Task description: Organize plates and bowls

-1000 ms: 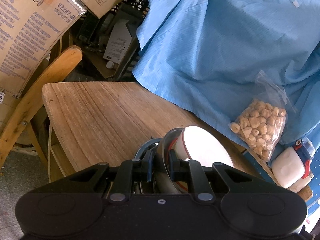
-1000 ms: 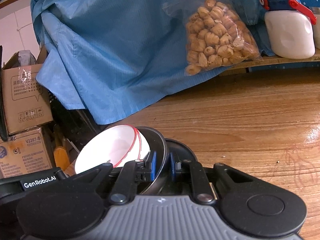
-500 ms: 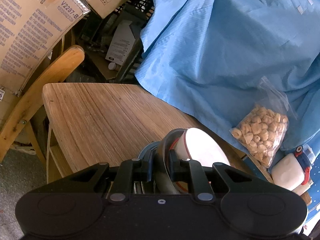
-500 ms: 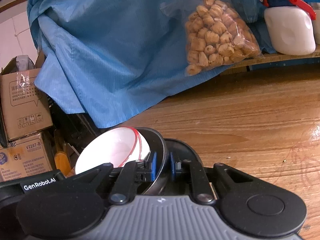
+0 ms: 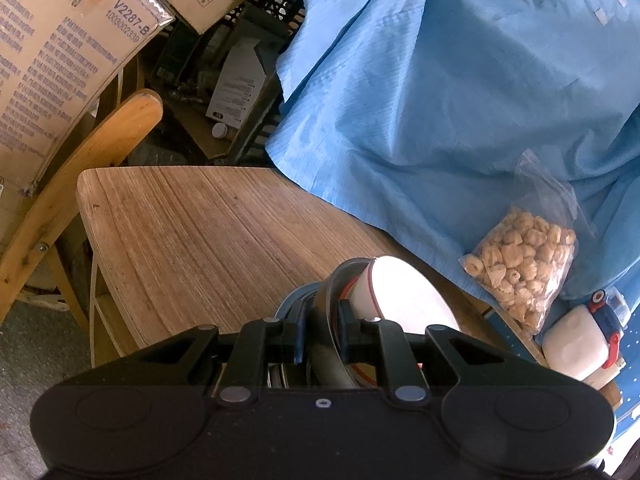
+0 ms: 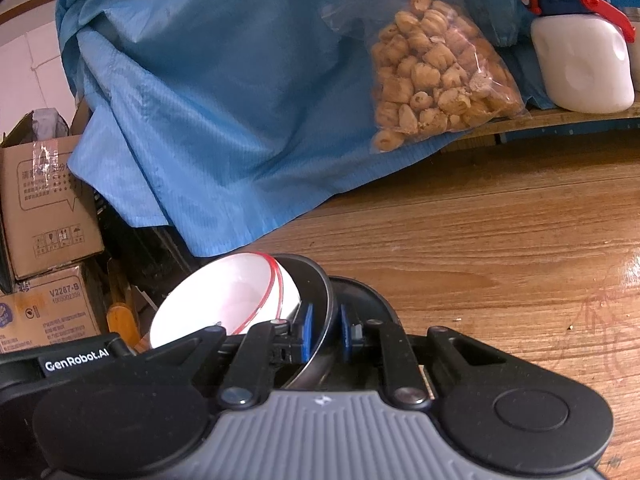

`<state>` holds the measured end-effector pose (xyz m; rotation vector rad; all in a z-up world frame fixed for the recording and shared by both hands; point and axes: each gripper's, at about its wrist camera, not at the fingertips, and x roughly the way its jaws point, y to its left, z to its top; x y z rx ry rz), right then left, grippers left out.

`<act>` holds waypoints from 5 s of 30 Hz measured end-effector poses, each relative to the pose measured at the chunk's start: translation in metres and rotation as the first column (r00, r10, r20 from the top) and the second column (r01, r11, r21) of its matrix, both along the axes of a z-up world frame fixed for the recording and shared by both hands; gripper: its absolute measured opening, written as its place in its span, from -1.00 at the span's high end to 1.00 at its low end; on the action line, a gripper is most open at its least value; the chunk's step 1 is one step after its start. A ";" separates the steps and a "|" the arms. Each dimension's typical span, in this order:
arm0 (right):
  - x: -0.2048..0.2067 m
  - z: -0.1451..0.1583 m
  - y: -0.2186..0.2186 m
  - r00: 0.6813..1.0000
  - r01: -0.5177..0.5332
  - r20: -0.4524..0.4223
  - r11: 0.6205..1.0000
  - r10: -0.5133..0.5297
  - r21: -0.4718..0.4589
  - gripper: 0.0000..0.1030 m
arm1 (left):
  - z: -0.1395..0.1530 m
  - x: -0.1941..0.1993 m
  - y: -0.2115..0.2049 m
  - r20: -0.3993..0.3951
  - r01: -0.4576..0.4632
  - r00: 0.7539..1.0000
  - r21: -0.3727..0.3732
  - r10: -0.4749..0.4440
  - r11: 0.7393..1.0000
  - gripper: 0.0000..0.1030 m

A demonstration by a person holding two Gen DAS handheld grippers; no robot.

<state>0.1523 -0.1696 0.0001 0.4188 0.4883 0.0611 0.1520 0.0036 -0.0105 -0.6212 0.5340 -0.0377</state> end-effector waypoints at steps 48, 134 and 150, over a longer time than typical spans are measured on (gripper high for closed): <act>-0.014 0.004 -0.009 0.994 0.092 0.069 0.993 -0.087 -0.070 -0.16 | -0.005 -0.003 0.014 0.047 -0.015 0.999 0.042 0.013 0.999 -0.23; -0.177 0.004 -0.055 0.971 0.166 0.209 0.961 -0.120 -0.221 -1.00 | 0.001 -0.149 -0.028 0.133 0.003 0.988 0.461 -0.072 0.888 -0.98; -0.167 -0.002 -0.053 0.984 0.116 0.164 0.962 -0.077 -0.248 -1.00 | -0.001 -0.147 -0.026 0.086 0.018 0.994 0.449 -0.064 0.893 -0.98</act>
